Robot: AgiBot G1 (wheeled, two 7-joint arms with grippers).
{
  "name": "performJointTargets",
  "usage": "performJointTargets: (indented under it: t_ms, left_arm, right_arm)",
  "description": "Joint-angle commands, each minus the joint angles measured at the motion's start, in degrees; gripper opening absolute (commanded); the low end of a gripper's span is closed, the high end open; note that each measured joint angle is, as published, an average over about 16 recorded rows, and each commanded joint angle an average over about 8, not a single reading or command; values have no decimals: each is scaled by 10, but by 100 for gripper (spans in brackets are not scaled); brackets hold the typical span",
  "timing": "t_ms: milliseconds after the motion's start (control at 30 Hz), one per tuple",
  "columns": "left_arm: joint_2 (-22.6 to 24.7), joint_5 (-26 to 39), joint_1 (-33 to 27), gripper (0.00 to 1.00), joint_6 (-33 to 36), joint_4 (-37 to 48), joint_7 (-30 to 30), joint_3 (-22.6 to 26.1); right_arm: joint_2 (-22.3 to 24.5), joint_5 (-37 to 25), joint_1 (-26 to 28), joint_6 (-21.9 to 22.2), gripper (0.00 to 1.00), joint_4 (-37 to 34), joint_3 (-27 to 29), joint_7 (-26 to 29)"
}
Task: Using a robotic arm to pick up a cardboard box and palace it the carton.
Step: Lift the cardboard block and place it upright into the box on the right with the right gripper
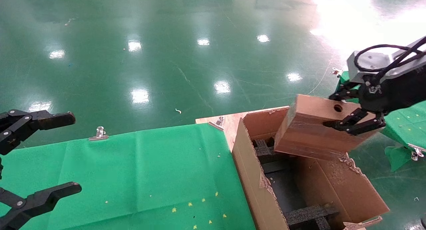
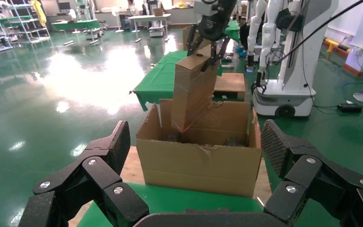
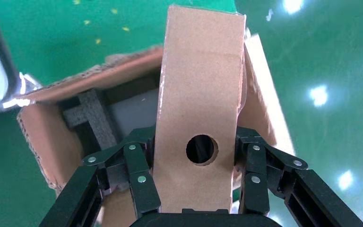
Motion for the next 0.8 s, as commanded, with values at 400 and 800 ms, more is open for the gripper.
performJointTargets:
  t_ms: [400, 800]
  left_arm:
    - [0, 0, 0, 100, 0, 0, 0, 0]
    - [0, 0, 0, 100, 0, 0, 0, 0]
  right_arm:
    - [108, 41, -59, 94, 0, 14, -24, 143]
    - [248, 25, -69, 220, 0, 150, -39, 301]
